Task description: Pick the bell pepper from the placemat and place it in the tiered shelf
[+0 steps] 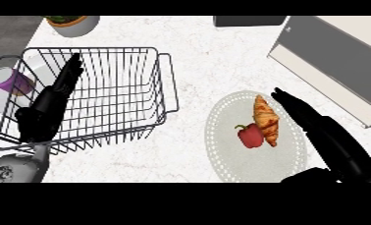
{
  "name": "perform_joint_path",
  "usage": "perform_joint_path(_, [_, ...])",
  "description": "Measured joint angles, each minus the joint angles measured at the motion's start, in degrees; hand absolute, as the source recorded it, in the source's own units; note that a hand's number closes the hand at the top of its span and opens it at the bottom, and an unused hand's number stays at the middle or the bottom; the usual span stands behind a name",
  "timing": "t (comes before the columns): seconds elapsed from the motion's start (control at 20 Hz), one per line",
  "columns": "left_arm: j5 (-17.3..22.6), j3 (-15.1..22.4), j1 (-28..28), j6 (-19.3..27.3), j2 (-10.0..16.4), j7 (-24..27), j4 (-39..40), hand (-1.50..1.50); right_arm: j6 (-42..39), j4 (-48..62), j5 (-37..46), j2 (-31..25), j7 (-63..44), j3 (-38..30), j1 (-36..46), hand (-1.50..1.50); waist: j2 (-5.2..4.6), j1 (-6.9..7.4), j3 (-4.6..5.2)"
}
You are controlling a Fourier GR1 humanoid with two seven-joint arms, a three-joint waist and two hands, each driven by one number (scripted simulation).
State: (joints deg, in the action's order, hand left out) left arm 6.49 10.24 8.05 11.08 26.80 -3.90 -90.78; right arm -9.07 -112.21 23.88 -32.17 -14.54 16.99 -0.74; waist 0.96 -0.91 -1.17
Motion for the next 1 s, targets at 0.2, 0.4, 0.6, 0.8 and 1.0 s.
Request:
perform_joint_path(0.2, [-1.01,-0.17,0.02,-0.36,-1.18,0.56,0.2,0.0,0.47,-1.09,1.74,1.15,-1.48,0.94,-1.1,-1.5,-0.04,0.43,0.02])
perform_joint_path(0.4, [-1.99,-0.48,0.24,-0.77,-2.08,0.39,0.69,0.0,0.74,-2.0,3.48,2.6,-3.28,2.34,-1.62,-1.5,-0.04,0.62,-0.03])
perform_joint_path(0.6, [-2.42,-1.13,0.41,-1.81,-2.74,0.71,1.43,0.0,0.89,-1.16,5.09,4.12,-4.67,3.19,-1.08,-1.5,-0.12,0.86,0.0])
perform_joint_path(0.8, [-3.08,-1.73,-0.06,-2.51,-3.48,1.37,1.85,0.0,1.13,-0.12,6.67,5.16,-5.32,3.85,-1.15,-1.5,-0.14,0.97,0.0])
perform_joint_path(1.0, [-3.83,-2.05,0.27,-3.05,-4.67,1.69,2.57,0.0,1.36,1.69,7.95,5.76,-4.74,4.05,-0.95,-1.5,-0.21,0.96,0.03])
